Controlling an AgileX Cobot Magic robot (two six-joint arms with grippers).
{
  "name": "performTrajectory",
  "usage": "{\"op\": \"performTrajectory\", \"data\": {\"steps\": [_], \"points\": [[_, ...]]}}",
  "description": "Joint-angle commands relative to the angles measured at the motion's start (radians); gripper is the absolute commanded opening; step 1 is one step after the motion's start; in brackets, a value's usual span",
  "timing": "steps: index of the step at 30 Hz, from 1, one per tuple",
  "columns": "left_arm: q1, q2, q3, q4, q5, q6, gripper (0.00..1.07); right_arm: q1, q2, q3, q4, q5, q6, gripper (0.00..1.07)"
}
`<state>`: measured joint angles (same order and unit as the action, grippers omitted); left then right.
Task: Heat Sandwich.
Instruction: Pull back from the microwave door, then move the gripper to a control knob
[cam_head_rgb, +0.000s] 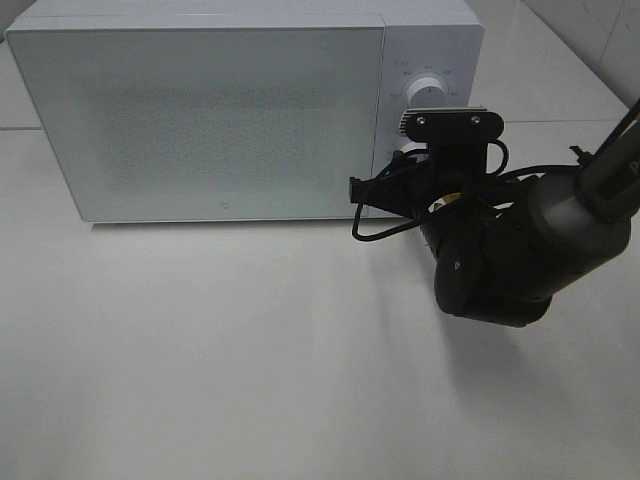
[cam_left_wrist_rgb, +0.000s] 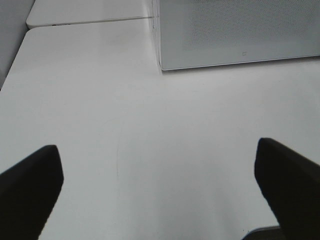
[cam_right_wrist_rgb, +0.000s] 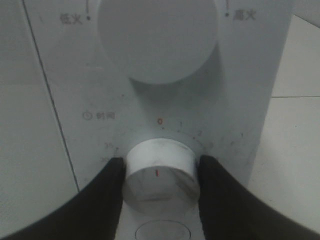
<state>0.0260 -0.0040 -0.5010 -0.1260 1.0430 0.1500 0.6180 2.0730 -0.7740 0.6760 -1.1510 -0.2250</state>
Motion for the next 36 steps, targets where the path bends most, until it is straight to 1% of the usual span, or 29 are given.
{"op": "performTrajectory", "data": {"steps": [1,10,15,18,20,21,23,25,26,28,29,30,31,34,36], "points": [[-0.005,-0.026,0.003,-0.009,-0.011,-0.002,1.01,-0.002,-0.001,-0.010,-0.009,-0.015,0.011,0.27],[-0.005,-0.026,0.003,-0.009,-0.011,-0.002,1.01,-0.002,-0.001,-0.010,-0.014,-0.049,0.133,0.28],[-0.005,-0.026,0.003,-0.009,-0.011,-0.002,1.01,-0.002,-0.001,-0.010,-0.014,-0.052,0.263,0.22],[-0.005,-0.026,0.003,-0.009,-0.011,-0.002,1.01,-0.002,-0.001,-0.010,-0.014,-0.054,0.318,0.21],[-0.005,-0.026,0.003,-0.009,-0.011,-0.002,1.01,-0.002,-0.001,-0.010,-0.014,-0.055,0.420,0.21],[-0.005,-0.026,0.003,-0.009,-0.011,-0.002,1.01,-0.002,-0.001,-0.010,-0.014,-0.055,0.420,0.21],[-0.005,-0.026,0.003,-0.009,-0.011,-0.002,1.01,-0.002,-0.001,-0.010,-0.014,-0.055,0.506,0.22],[-0.005,-0.026,0.003,-0.009,-0.011,-0.002,1.01,-0.002,-0.001,-0.010,-0.014,-0.055,0.636,0.22],[-0.005,-0.026,0.003,-0.009,-0.011,-0.002,1.01,-0.002,-0.001,-0.010,-0.014,-0.055,0.636,0.22],[-0.005,-0.026,0.003,-0.009,-0.011,-0.002,1.01,-0.002,-0.001,-0.010,-0.016,-0.051,0.722,0.22],[-0.005,-0.026,0.003,-0.009,-0.011,-0.002,1.01,-0.002,-0.001,-0.010,-0.020,-0.046,0.818,0.23],[-0.005,-0.026,0.003,-0.009,-0.011,-0.002,1.01,-0.002,-0.001,-0.010,-0.020,-0.041,0.860,0.23],[-0.005,-0.026,0.003,-0.009,-0.011,-0.002,1.01,-0.002,-0.001,-0.010,-0.020,-0.041,0.860,0.23],[-0.005,-0.026,0.003,-0.009,-0.011,-0.002,1.01,-0.002,-0.001,-0.010,-0.031,-0.036,1.003,0.23],[-0.005,-0.026,0.003,-0.009,-0.011,-0.002,1.01,-0.002,-0.001,-0.010,-0.041,-0.036,1.033,0.23]]}}
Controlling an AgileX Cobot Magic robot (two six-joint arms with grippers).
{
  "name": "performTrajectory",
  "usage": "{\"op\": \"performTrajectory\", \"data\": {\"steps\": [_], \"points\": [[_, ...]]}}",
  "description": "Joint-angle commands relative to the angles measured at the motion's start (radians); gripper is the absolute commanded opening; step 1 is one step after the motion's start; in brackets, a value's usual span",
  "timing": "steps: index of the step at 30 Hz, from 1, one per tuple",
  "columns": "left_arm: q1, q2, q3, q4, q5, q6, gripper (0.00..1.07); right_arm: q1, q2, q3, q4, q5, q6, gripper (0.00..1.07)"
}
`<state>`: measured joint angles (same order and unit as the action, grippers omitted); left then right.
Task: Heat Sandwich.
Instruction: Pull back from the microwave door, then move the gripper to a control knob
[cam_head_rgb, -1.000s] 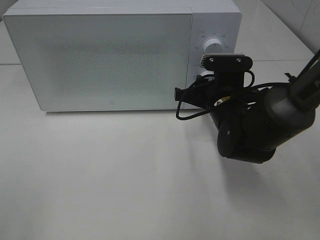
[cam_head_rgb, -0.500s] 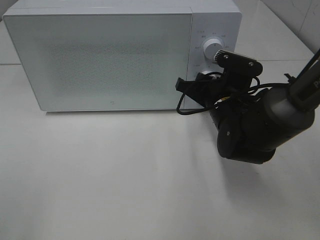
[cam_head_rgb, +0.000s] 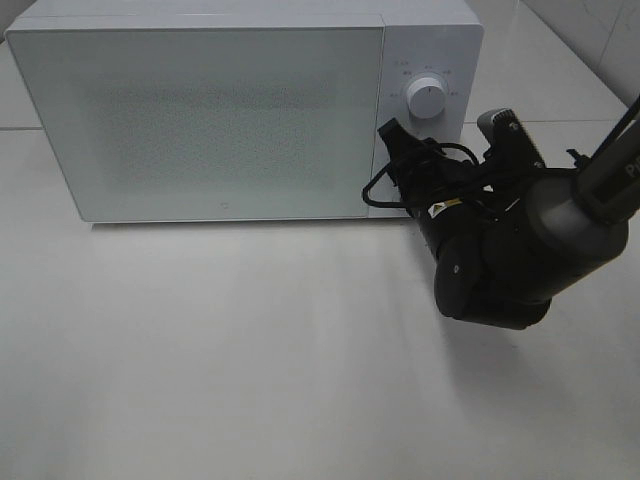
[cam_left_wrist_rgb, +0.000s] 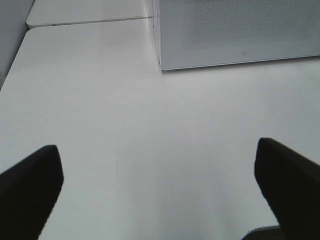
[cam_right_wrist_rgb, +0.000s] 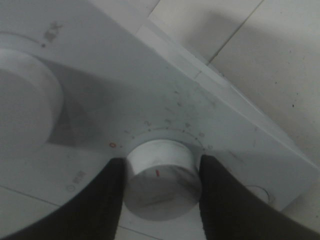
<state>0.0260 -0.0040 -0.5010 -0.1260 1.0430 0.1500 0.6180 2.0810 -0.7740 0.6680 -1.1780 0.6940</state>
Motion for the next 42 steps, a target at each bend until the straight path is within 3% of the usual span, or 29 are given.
{"op": "performTrajectory", "data": {"steps": [1,27,42], "points": [[-0.005,-0.026,0.003,-0.009,-0.011,-0.002,1.01,-0.002,-0.009,-0.010,-0.042,-0.010,0.148,0.23],[-0.005,-0.026,0.003,-0.009,-0.011,-0.002,1.01,-0.002,-0.009,-0.010,-0.064,-0.010,0.850,0.25],[-0.005,-0.026,0.003,-0.009,-0.011,-0.002,1.01,0.000,-0.009,-0.010,-0.077,-0.010,0.829,0.26]]}}
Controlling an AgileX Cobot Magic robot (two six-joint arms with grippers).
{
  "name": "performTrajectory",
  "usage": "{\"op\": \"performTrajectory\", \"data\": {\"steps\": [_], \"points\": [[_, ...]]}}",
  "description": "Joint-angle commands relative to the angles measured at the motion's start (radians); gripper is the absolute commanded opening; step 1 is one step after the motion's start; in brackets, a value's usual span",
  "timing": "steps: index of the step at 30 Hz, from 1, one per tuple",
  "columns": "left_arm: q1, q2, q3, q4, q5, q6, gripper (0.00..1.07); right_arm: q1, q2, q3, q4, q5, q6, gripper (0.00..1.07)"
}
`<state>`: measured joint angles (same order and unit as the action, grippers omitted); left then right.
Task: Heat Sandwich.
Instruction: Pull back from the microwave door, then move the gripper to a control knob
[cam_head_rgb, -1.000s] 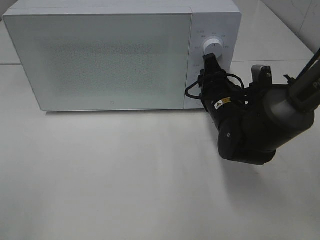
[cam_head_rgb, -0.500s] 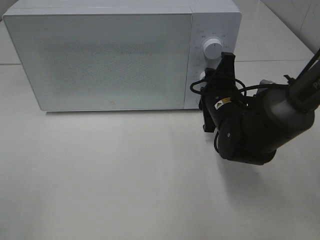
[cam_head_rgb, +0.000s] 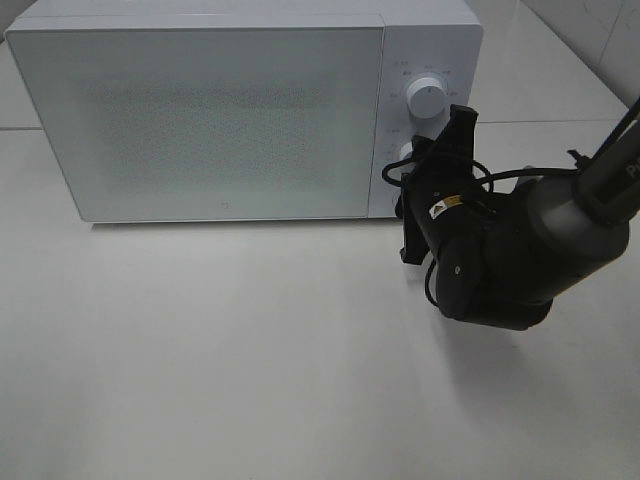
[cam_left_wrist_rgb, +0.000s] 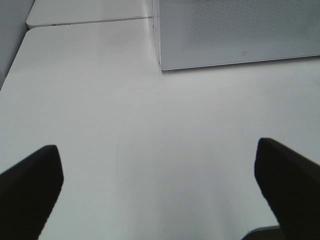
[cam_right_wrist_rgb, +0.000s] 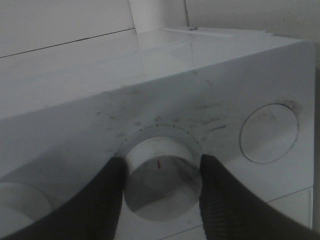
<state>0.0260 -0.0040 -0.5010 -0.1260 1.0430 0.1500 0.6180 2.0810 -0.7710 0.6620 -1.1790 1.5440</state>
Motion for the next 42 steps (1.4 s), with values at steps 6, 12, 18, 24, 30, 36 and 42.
{"op": "performTrajectory", "data": {"steps": [6,12,18,24,30,36,42], "points": [[-0.005,-0.026,0.003,-0.009,-0.011,-0.002,1.01,0.000,-0.009,-0.013,-0.082,-0.008,-0.062,0.28],[-0.005,-0.026,0.003,-0.009,-0.011,-0.002,1.01,0.000,-0.009,-0.013,-0.082,-0.008,-0.066,0.31],[-0.005,-0.026,0.003,-0.009,-0.011,-0.002,1.01,0.000,-0.009,-0.012,-0.075,-0.009,-0.073,0.35],[-0.005,-0.026,0.003,-0.009,-0.011,-0.002,1.01,0.000,-0.009,-0.008,-0.069,-0.012,-0.077,0.49],[-0.005,-0.026,0.003,-0.009,-0.011,-0.002,1.01,0.000,-0.009,-0.008,-0.074,-0.012,-0.079,0.76],[-0.005,-0.026,0.003,-0.009,-0.011,-0.002,1.01,0.000,-0.009,-0.008,-0.082,-0.009,-0.077,0.78],[-0.005,-0.026,0.003,-0.009,-0.011,-0.002,1.01,0.000,-0.009,-0.008,-0.087,-0.009,-0.077,0.76]]}}
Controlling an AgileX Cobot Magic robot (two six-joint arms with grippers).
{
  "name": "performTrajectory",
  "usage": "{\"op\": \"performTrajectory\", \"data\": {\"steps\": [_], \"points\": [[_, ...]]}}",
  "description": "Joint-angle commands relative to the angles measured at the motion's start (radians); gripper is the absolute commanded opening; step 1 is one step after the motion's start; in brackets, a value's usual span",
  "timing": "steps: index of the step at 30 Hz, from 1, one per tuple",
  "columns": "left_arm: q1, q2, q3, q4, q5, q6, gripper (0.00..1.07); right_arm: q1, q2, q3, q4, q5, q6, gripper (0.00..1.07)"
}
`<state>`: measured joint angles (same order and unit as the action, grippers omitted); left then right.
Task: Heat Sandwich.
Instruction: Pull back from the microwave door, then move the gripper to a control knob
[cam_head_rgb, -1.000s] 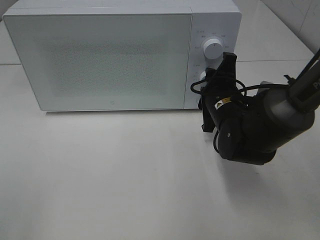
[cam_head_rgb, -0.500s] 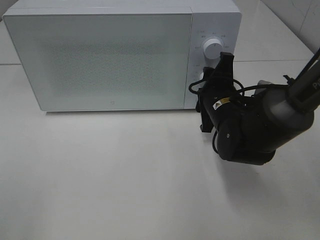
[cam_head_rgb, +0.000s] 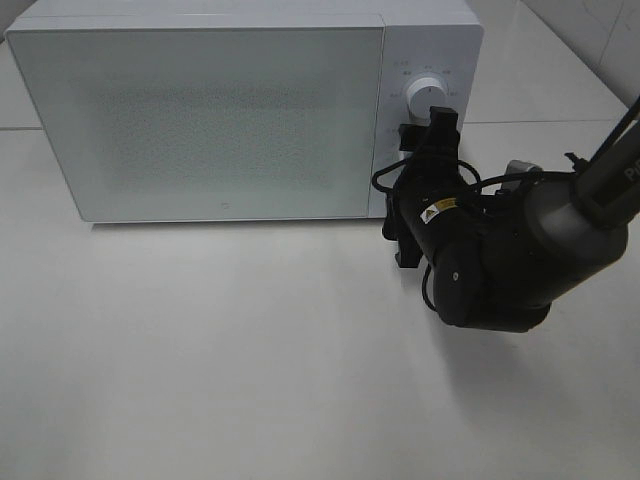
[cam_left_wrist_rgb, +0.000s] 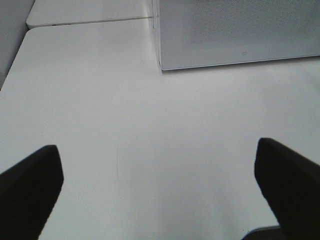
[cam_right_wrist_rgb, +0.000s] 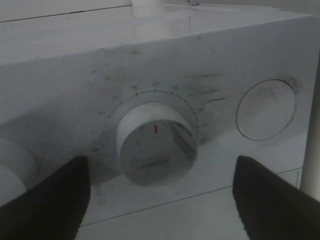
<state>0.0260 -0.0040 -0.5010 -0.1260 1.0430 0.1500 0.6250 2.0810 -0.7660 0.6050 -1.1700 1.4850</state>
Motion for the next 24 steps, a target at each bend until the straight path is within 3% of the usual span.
{"op": "performTrajectory", "data": {"steps": [1,10,24], "points": [[-0.005,-0.026,0.003,-0.009,-0.011,-0.002,1.01,-0.007,-0.009,-0.013,-0.035,-0.018,-0.018,0.76],[-0.005,-0.026,0.003,-0.009,-0.011,-0.002,1.01,-0.005,-0.028,0.027,-0.096,-0.015,-0.002,0.76],[-0.005,-0.026,0.003,-0.009,-0.011,-0.002,1.01,-0.005,-0.198,0.256,-0.171,0.040,-0.010,0.76]]}}
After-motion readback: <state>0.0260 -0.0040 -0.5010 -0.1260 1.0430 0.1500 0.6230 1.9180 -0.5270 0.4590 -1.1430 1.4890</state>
